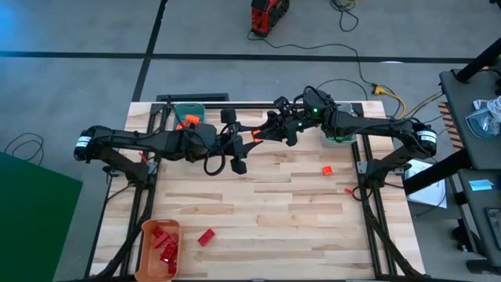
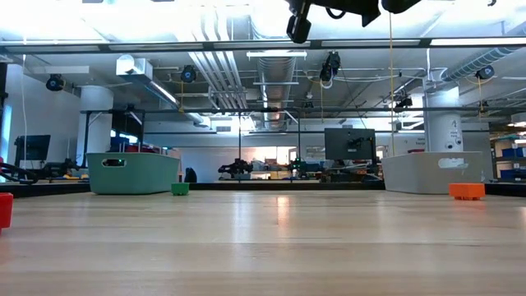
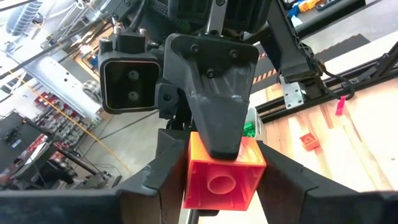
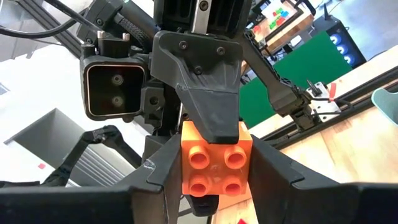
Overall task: Sort blocks
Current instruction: Put the left orange game piece into the blue bin
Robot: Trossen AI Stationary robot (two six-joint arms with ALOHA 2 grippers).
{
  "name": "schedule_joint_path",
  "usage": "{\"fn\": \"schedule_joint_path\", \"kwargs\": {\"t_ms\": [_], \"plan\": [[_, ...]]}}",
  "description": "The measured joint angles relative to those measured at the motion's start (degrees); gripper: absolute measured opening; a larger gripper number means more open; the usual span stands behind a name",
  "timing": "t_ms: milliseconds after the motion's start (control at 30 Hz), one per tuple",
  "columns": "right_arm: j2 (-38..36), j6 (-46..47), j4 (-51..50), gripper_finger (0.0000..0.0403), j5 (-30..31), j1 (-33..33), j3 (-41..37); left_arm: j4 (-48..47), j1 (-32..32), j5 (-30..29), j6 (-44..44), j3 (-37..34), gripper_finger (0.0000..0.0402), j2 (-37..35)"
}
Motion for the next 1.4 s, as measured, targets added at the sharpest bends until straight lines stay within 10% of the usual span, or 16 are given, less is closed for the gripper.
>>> {"fn": "schedule_joint_path", "kwargs": {"t_ms": [1400], "plan": [[-0.1, -0.1, 0.1, 0.024, -1.5, -0.2, 0.0, 0.1, 0.0, -0.1, -0.1, 0.0, 0.0153, 0.0]]}}
